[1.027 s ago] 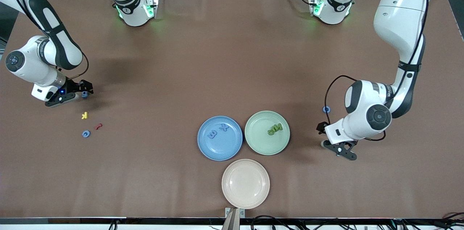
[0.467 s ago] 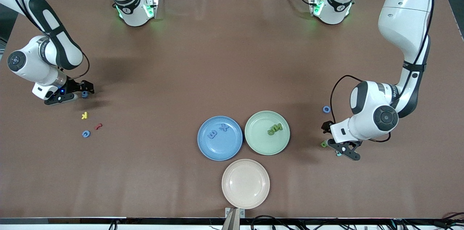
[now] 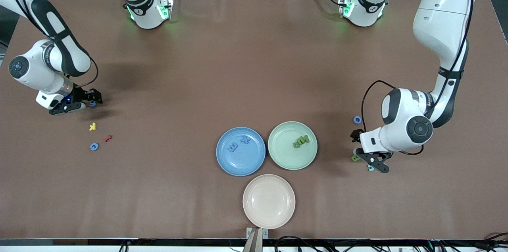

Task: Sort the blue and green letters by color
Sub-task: 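Grasp the blue 6 with the right gripper while the left gripper moves away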

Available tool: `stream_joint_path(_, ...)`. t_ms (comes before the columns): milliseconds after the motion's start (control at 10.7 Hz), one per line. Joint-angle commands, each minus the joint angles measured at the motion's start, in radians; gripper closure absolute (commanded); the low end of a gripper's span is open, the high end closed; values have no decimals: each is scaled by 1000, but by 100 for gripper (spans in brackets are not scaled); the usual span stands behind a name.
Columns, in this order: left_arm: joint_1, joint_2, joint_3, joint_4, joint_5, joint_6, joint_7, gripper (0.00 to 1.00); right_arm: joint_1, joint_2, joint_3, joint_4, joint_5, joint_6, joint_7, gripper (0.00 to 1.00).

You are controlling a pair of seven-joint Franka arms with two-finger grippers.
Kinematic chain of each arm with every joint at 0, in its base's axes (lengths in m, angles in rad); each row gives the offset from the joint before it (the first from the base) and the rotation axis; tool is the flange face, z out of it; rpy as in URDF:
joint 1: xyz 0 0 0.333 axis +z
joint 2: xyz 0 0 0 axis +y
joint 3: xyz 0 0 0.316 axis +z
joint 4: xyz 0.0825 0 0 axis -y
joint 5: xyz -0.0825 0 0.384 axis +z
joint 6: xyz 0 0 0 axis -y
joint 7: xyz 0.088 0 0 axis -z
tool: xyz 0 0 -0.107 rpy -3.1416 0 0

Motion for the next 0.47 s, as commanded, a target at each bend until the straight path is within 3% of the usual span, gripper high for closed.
stream_joint_path(0, -3, -28, 4, -29, -25, -4, 16, 0, -24, -3, 16, -8, -12, 10, -1, 100)
stream_joint_path(373, 0, -55, 4, -47, -16, -4, -74, 0, -30, 0, 18, -5, -12, -1, -52, 100)
